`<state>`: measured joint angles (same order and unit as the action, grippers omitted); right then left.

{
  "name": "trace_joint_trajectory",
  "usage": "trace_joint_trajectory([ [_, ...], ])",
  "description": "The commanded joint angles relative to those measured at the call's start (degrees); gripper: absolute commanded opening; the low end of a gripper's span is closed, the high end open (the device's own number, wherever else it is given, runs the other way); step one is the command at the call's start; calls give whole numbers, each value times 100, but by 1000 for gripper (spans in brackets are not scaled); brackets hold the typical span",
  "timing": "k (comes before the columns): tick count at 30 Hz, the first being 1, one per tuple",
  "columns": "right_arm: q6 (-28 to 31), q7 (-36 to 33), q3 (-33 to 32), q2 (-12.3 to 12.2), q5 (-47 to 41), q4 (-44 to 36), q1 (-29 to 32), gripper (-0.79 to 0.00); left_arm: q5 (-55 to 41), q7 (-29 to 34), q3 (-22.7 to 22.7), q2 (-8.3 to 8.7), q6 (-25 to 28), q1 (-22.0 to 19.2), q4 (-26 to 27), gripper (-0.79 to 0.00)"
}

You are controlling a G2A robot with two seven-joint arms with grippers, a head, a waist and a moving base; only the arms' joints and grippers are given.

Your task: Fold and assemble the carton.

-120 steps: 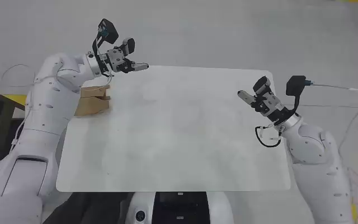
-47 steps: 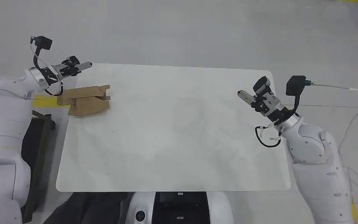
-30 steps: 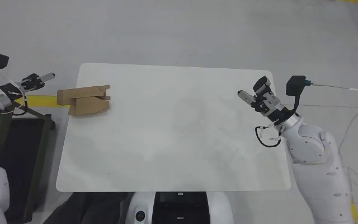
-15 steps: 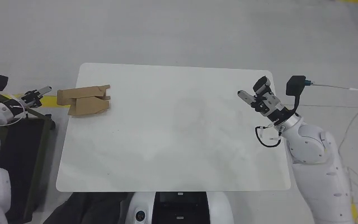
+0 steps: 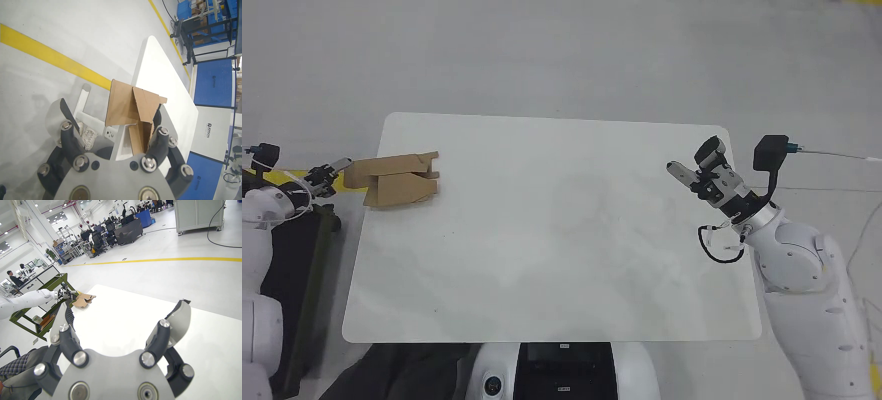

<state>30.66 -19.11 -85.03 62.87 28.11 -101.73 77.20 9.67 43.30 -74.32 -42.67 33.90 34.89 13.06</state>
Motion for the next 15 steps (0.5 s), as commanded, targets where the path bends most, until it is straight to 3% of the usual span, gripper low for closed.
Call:
trace_joint_trajectory([
  [1,0,0,0,0,0,0,0,0,-26,7,8,-25,-21,-20,-31,-228],
  [4,0,0,0,0,0,0,0,0,-103,70,-1,-55,-37,-46,-74,-400],
  [15,0,0,0,0,0,0,0,0,-256,294,-11,-122,-88,-89,-149,-529],
])
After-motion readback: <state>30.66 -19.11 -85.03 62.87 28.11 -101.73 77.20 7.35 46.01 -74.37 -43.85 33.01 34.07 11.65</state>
